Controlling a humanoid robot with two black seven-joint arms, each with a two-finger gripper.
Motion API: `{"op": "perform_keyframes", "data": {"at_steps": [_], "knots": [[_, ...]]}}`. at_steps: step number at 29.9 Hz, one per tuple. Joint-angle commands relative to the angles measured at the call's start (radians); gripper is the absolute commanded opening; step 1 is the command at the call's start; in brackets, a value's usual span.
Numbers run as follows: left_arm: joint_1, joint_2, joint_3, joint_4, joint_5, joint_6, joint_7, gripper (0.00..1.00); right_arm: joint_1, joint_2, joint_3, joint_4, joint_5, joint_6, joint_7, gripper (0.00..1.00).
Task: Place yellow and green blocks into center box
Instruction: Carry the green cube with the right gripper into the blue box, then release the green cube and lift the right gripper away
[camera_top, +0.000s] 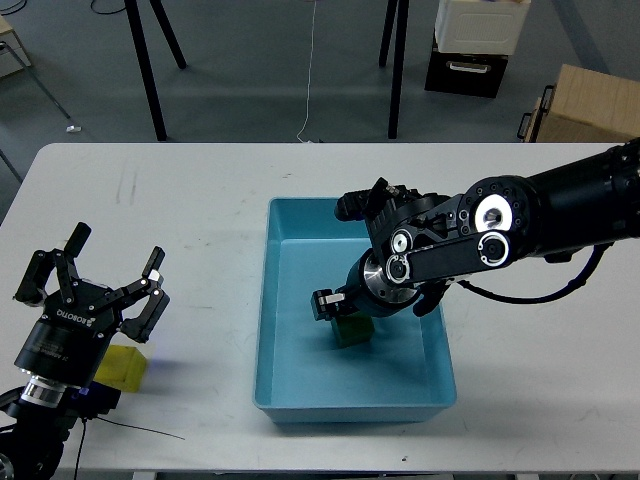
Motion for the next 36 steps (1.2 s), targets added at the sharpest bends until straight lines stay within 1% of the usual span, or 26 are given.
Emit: {"op": "perform_keyframes", "data": {"at_steps": [1, 6, 8, 10, 11, 12, 13, 15, 16, 19, 22, 24, 29, 34, 36], "knots": [[-0.002, -0.001, 0.0, 0.001, 0.002, 0.0, 0.0, 1.0, -0.002, -0.028, 0.077, -0.103, 0.089, 0.014, 0.0, 0.99], [-0.007, 0.001, 0.0, 0.001, 0.003, 0.0, 0.0, 1.0, -0.036, -0.144, 0.293, -0.267, 0.278, 0.022, 0.003, 0.99], [-0.008, 0.001, 0.0, 0.001, 0.003, 0.0, 0.0, 1.0, -0.071, -0.199, 0.381, -0.35, 0.349, 0.066, 0.003, 0.99], [-0.008, 0.002, 0.0, 0.001, 0.003, 0.0, 0.0, 1.0, -0.121, -0.259, 0.497, -0.442, 0.393, 0.138, 0.008, 0.99], [-0.008, 0.003, 0.0, 0.001, 0.003, 0.0, 0.0, 1.0, -0.157, -0.287, 0.569, -0.477, 0.403, 0.164, 0.014, 0.99], [-0.008, 0.004, 0.0, 0.001, 0.003, 0.0, 0.0, 1.0, -0.201, -0.314, 0.646, -0.505, 0.409, 0.187, 0.03, 0.99], [-0.01, 0.004, 0.0, 0.001, 0.003, 0.0, 0.0, 1.0, -0.273, -0.346, 0.78, -0.528, 0.409, 0.207, 0.055, 0.99], [-0.01, 0.004, 0.0, 0.004, 0.006, 0.0, 0.0, 1.0, -0.394, -0.396, 0.995, -0.538, 0.407, 0.23, 0.066, 0.99], [-0.013, 0.004, 0.0, 0.007, 0.009, 0.0, 0.0, 1.0, -0.457, -0.42, 1.095, -0.536, 0.407, 0.24, 0.067, 0.99], [-0.016, 0.004, 0.0, 0.008, 0.014, 0.0, 0.0, 1.0, -0.595, -0.459, 1.287, -0.53, 0.426, 0.27, 0.084, 0.99], [-0.024, 0.004, 0.0, 0.007, 0.014, 0.0, 0.0, 1.0, -0.753, -0.529, 1.438, -0.513, 0.539, 0.316, 0.136, 1.0], [-0.028, 0.004, -0.002, 0.007, 0.014, 0.0, 0.0, 1.0, -0.856, -0.558, 1.528, -0.481, 0.622, 0.316, 0.152, 1.0], [-0.036, 0.007, -0.003, 0.008, 0.014, 0.0, 0.0, 1.0, -1.141, -0.577, 1.818, -0.403, 0.699, 0.316, 0.156, 0.99], [-0.045, 0.009, -0.005, 0.007, 0.012, 0.0, -0.001, 1.0, -1.436, -0.563, 2.008, -0.22, 0.699, 0.316, 0.158, 1.0], [-0.053, 0.007, -0.008, 0.004, 0.011, 0.027, -0.003, 1.0, -1.575, -0.558, 2.08, -0.119, 0.699, 0.316, 0.159, 1.0]]}}
